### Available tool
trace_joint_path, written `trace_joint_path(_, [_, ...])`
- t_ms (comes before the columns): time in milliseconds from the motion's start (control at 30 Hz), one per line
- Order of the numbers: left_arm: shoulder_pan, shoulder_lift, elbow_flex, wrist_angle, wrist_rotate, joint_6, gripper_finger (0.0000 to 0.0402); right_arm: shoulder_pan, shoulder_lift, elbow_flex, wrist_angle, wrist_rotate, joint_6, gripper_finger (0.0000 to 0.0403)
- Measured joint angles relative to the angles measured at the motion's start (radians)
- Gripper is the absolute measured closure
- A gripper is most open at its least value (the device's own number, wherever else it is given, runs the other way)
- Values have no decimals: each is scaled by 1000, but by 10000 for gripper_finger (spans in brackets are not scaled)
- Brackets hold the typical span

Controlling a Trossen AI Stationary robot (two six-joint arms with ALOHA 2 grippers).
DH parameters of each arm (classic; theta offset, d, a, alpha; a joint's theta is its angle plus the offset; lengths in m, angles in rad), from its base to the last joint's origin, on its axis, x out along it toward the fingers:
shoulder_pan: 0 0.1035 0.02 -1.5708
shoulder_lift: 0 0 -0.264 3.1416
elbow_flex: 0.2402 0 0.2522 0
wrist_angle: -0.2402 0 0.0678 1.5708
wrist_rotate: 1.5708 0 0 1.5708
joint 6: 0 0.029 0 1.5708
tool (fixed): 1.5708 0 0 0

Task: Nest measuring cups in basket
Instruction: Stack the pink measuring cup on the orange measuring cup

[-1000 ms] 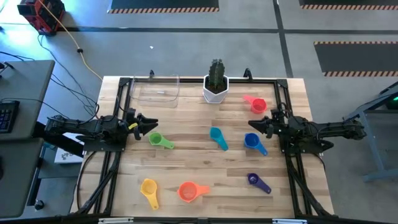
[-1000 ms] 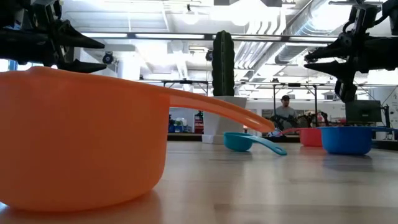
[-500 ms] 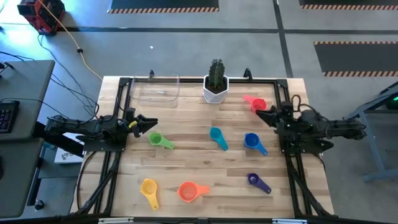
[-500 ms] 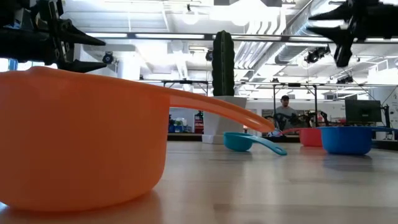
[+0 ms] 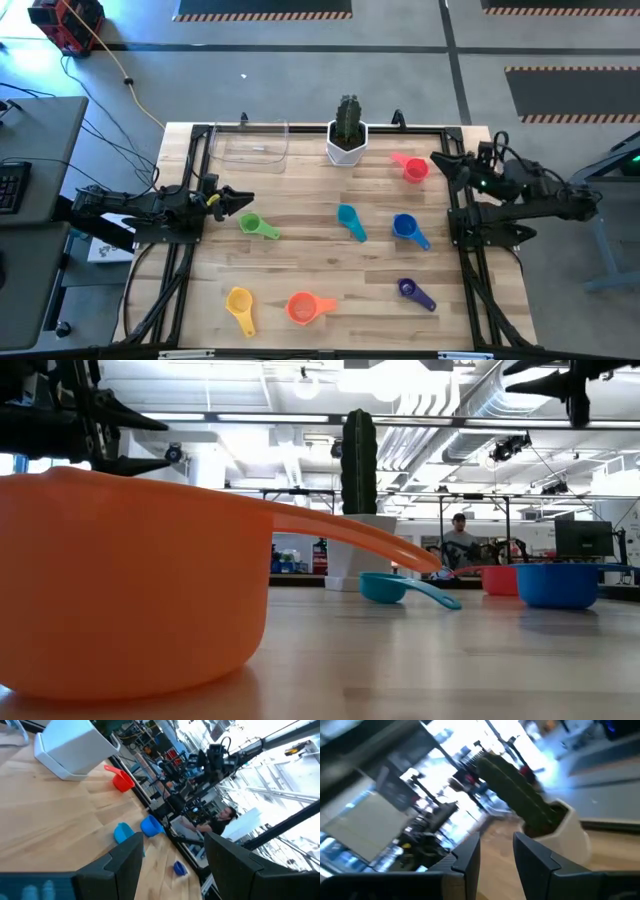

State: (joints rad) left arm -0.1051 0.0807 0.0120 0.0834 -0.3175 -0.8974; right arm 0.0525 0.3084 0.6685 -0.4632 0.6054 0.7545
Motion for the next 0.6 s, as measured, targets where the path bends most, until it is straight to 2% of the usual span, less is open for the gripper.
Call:
trace_joint_path(200, [0,0,0,1,13,1,202,0,209,220,-367,19,260,295])
trace_joint_path(333, [0,0,0,1,13,6,202,0,341,326,-585,-1,529,295])
trace_joint_path(433, [0,0,0,1,11,17,202,0,421,363,-684,-29,689,295])
trace_joint_path(600, [0,0,0,1,0,18,202,0,516,369,-764,-64,847,295])
